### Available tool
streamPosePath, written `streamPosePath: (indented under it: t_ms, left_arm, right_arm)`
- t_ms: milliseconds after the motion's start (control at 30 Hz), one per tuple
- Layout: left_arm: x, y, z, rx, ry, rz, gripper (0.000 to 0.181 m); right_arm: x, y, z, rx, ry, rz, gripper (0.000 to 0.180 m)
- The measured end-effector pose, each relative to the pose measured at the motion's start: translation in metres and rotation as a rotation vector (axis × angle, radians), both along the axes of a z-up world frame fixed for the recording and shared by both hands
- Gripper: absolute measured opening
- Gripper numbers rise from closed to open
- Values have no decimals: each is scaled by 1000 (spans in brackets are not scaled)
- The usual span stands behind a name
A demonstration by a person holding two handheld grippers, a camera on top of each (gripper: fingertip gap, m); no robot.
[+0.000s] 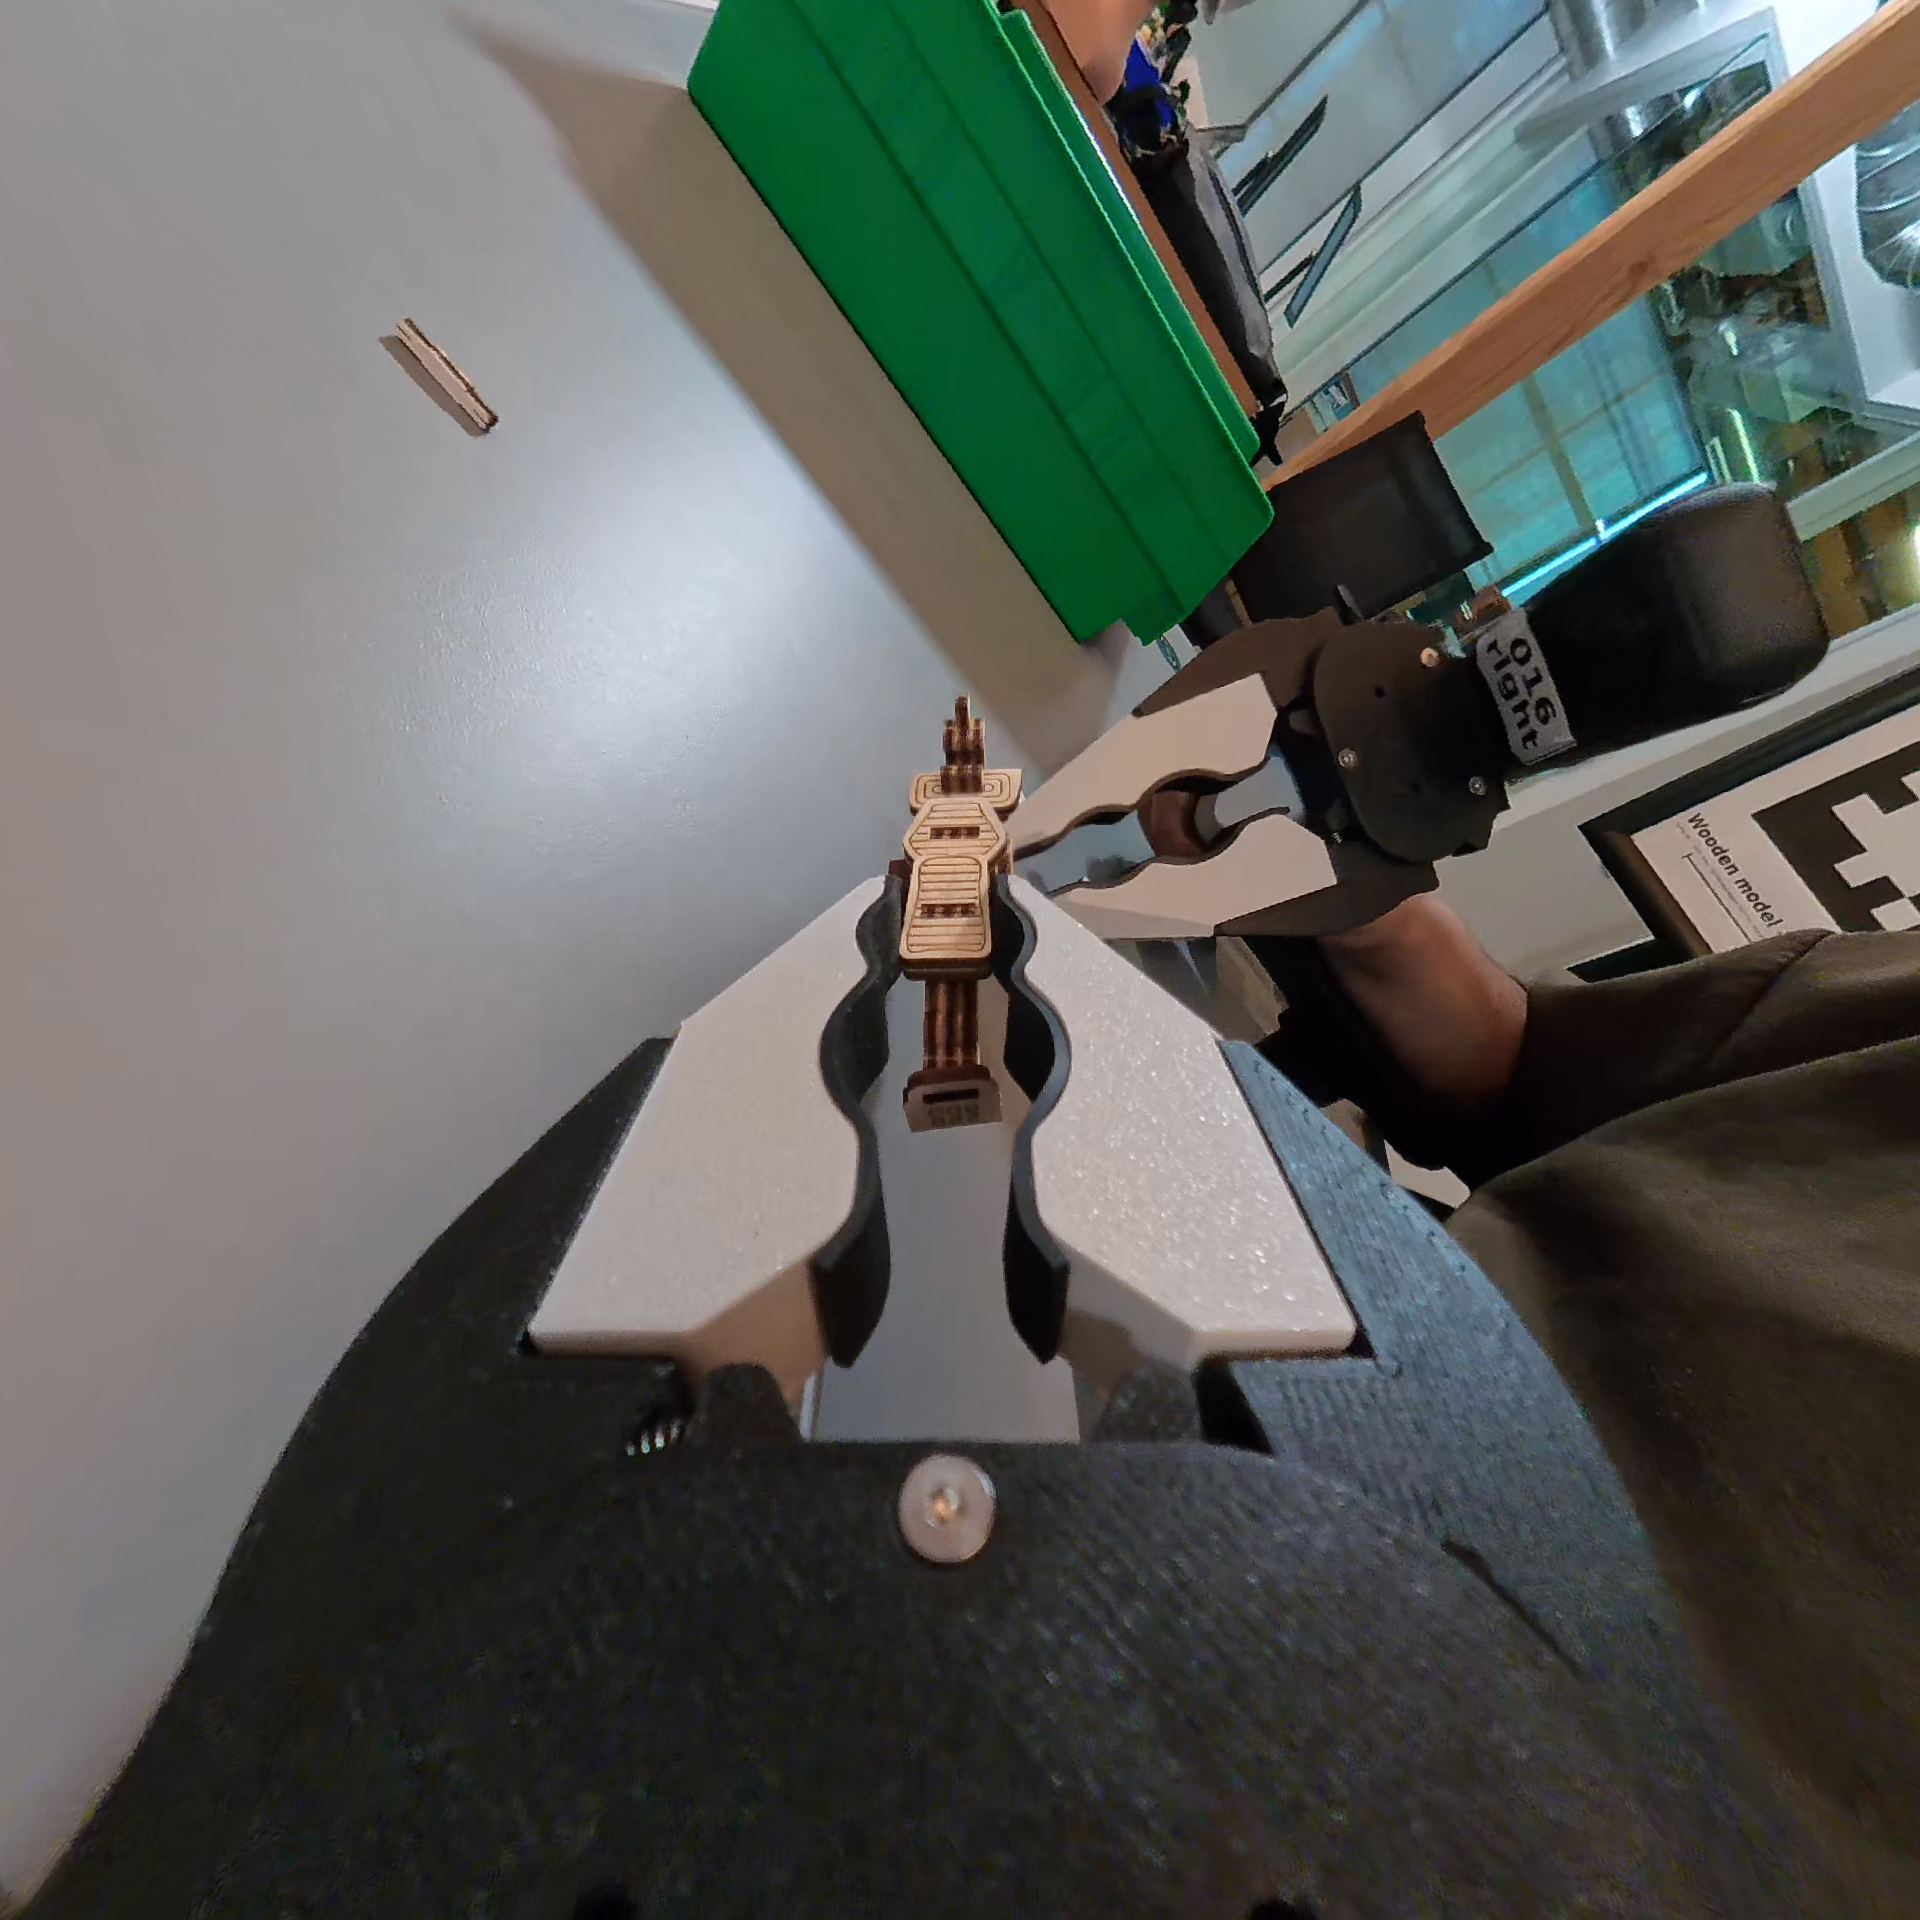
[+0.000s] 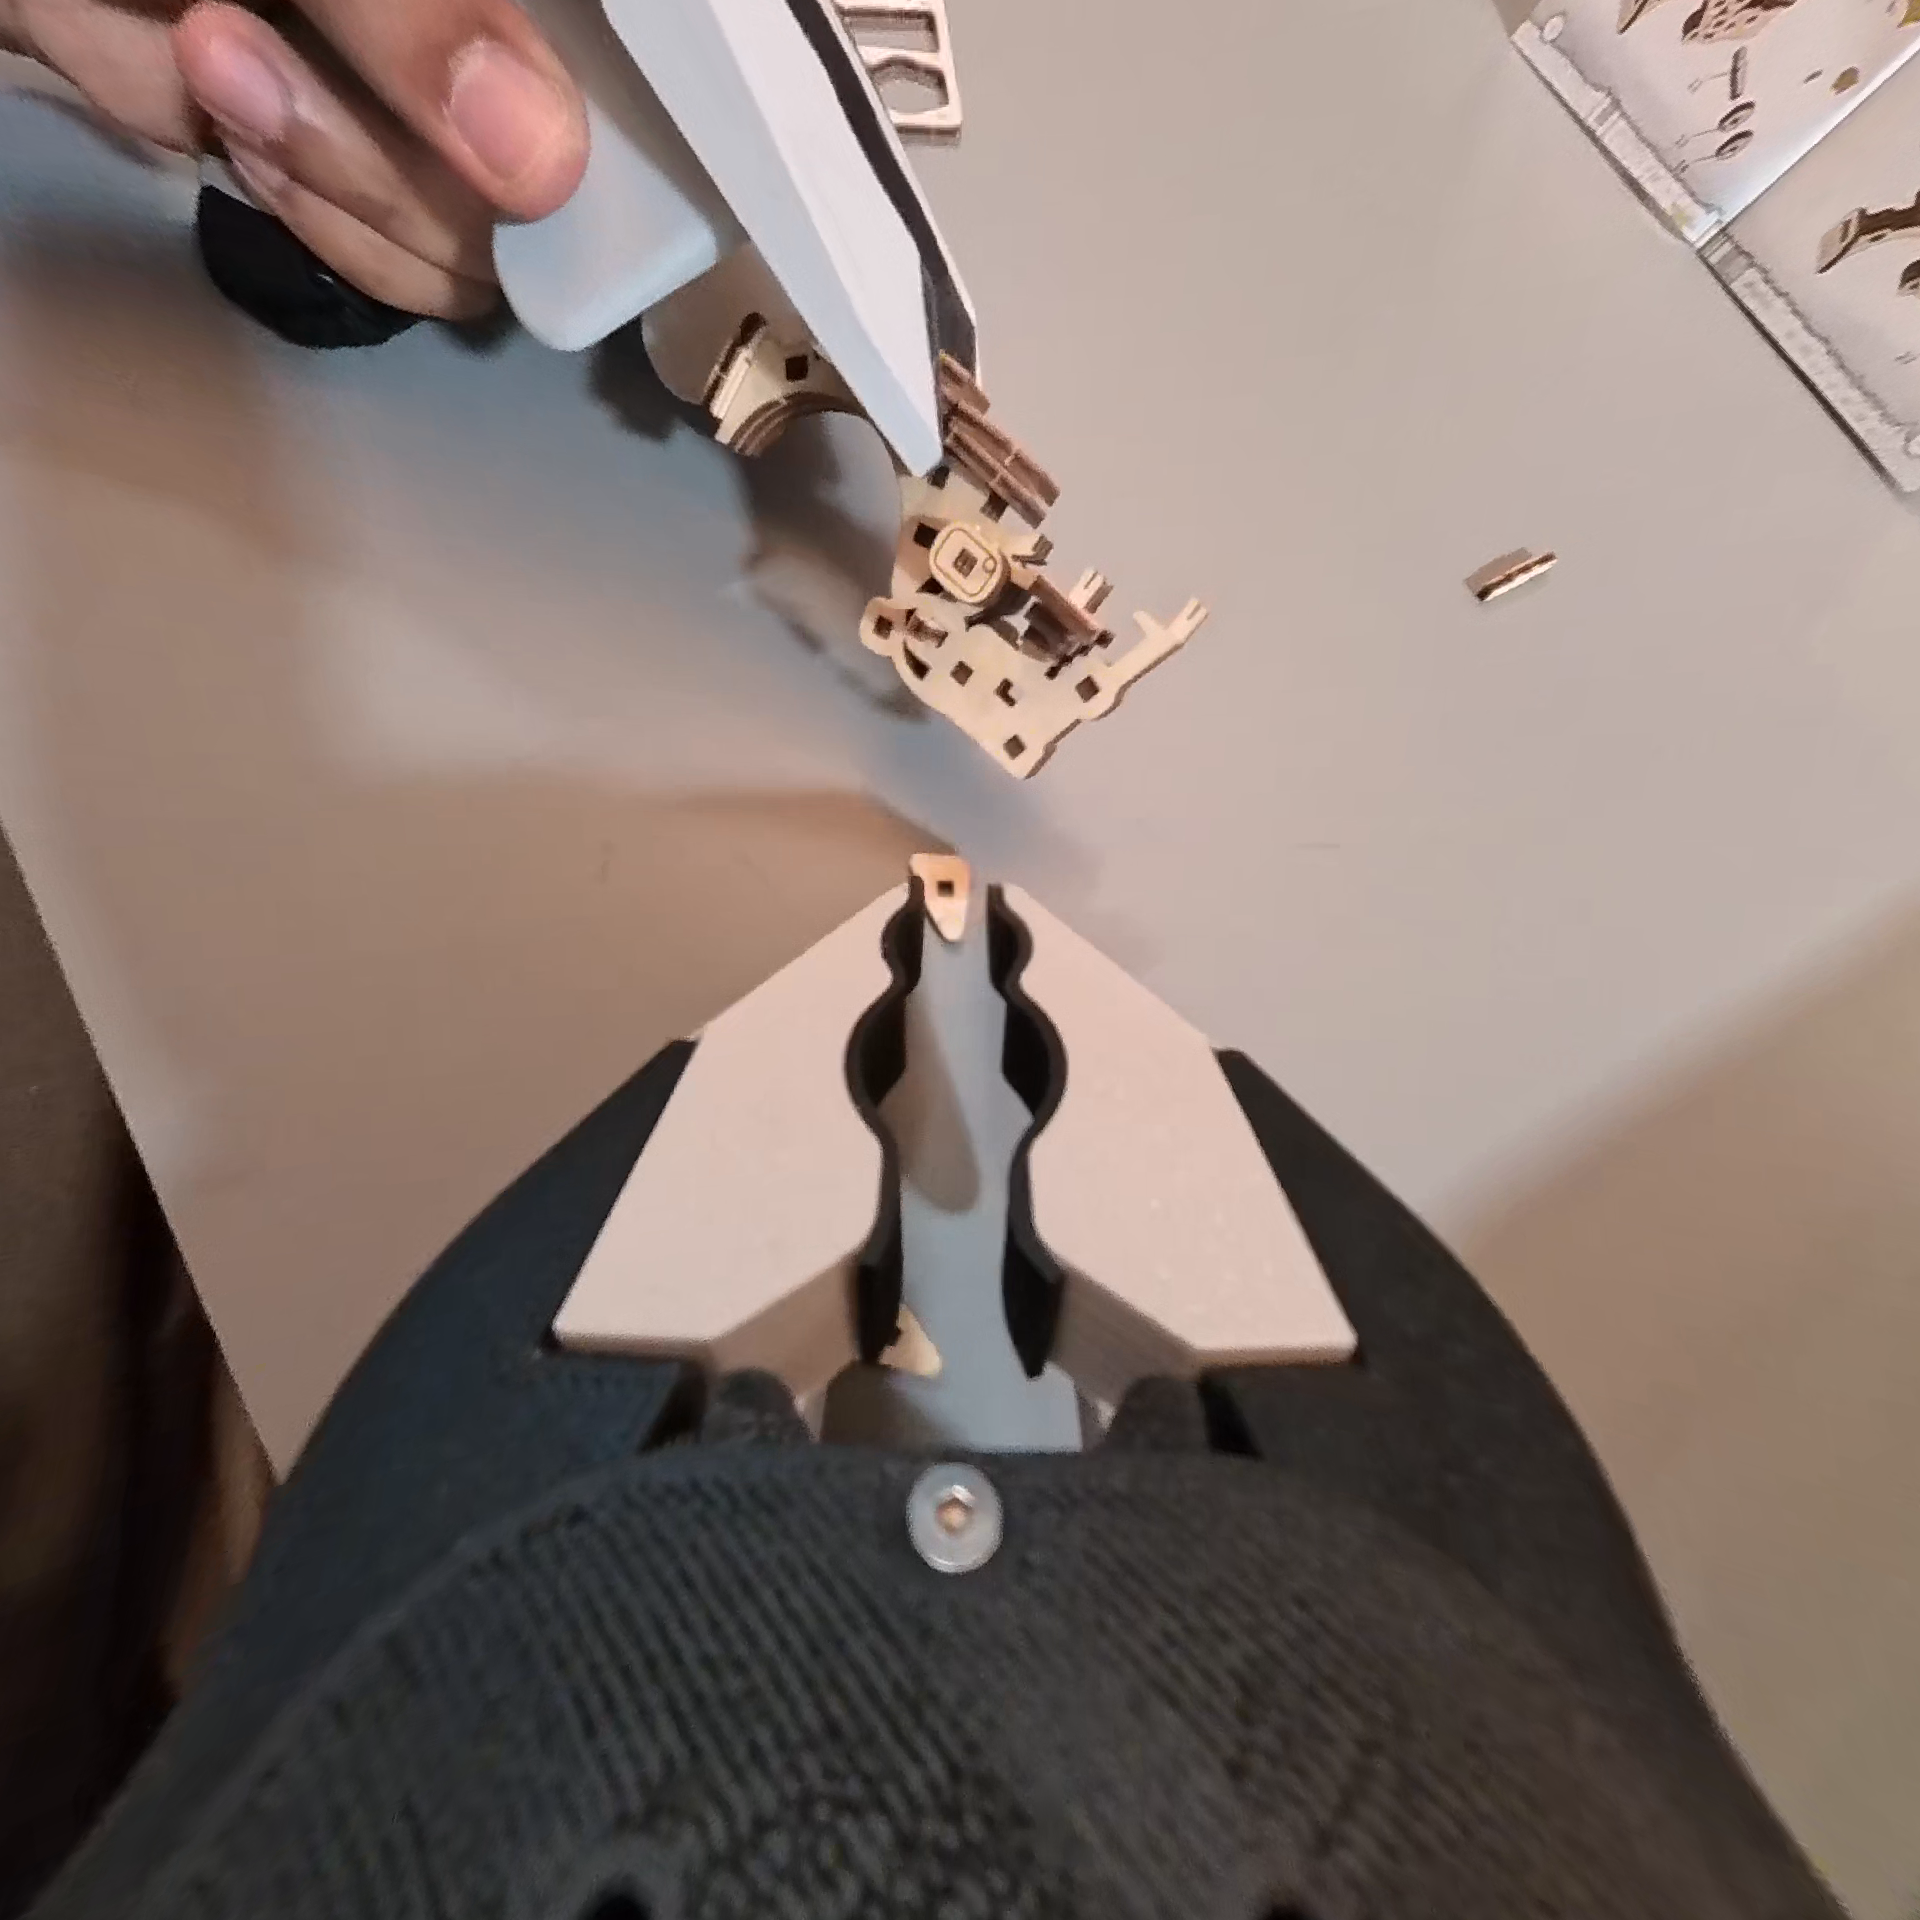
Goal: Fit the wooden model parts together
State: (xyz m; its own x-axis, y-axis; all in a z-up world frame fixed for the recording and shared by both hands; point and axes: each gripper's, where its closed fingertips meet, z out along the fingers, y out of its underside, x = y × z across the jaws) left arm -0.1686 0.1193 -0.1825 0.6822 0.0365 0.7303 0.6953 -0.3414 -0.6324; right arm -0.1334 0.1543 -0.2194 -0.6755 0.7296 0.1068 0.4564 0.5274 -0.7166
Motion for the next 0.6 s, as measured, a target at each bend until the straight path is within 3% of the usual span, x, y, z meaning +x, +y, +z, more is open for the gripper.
streamPosePath:
  t_ms: [600]
  left_arm:
    - [0, 1, -8, -52, -16, 5, 14]
  right_arm:
    - [-2, 6, 7, 45, 58, -19, 16]
